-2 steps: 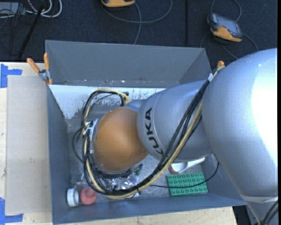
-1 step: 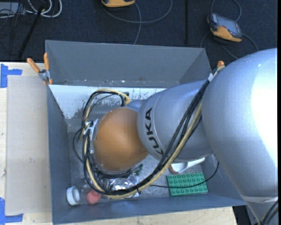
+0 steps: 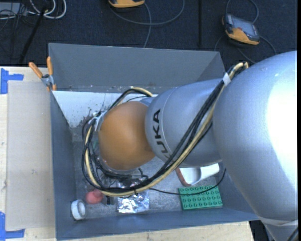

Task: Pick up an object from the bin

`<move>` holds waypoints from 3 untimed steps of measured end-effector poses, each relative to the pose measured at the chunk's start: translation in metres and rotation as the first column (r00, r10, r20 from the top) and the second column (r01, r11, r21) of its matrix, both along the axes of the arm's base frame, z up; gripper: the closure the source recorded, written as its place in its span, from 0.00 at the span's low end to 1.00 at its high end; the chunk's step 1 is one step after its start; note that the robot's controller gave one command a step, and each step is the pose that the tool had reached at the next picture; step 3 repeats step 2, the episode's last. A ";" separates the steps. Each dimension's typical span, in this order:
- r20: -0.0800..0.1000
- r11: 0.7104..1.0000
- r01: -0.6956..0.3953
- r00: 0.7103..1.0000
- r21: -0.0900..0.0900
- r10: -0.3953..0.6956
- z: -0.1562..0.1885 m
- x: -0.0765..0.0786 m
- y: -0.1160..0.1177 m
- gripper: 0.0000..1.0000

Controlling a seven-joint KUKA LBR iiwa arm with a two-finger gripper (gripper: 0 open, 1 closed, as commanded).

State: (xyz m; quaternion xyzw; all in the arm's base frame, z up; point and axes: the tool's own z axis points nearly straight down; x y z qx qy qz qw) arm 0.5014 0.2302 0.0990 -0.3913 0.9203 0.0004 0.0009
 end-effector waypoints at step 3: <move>0.006 1.000 0.026 1.000 0.002 -0.026 0.148 0.028 -0.010 1.00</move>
Offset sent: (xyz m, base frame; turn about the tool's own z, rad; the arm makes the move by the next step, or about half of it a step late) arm 0.0535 -0.0093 -0.0153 0.0117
